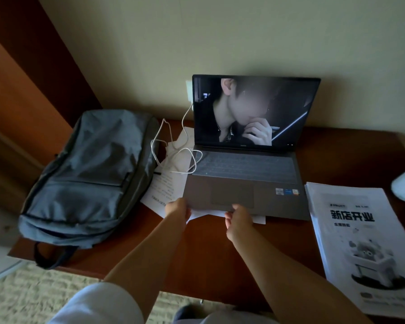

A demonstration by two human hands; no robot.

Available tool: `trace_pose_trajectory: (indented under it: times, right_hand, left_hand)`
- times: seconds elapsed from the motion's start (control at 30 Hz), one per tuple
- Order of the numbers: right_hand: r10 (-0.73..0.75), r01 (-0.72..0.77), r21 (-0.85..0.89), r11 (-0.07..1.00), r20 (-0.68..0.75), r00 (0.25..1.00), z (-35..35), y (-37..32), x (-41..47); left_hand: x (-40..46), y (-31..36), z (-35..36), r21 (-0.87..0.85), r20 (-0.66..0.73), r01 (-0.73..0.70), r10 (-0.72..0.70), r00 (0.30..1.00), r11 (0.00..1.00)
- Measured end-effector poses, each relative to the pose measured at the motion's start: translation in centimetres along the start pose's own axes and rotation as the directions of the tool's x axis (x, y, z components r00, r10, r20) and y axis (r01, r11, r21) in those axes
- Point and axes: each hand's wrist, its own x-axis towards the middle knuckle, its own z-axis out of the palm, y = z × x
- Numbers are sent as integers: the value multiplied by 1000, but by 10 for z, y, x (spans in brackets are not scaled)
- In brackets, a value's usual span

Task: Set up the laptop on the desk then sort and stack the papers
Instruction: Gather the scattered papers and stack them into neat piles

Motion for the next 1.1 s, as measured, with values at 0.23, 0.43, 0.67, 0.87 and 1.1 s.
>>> trace_pose_trajectory:
  times: [0.23, 0.43, 0.67, 0.87, 1.1]
  right_hand:
    - [-73, -10, 293, 956, 272, 960, 17, -4, -13]
    - [-102, 10, 263, 965, 337, 936, 16, -9, -8]
    - [-128, 38, 249, 968, 357, 925, 13, -18, -10]
    - [-119, 29, 247, 969, 359, 926, 11, -22, -14]
    - [-110, 23, 246, 969, 345, 932, 12, -26, -18]
  left_hand:
    - [20, 7, -9, 76, 40, -118, 115, 993, 990]
    - [34, -7, -15, 630, -221, -110, 313, 923, 769]
    - [29, 0, -6, 0, -361, -46, 43, 931, 999]
    - [34, -10, 7, -173, -170, -65, 36, 985, 983]
    - [14, -14, 31, -220, 32, -17, 24, 999, 975]
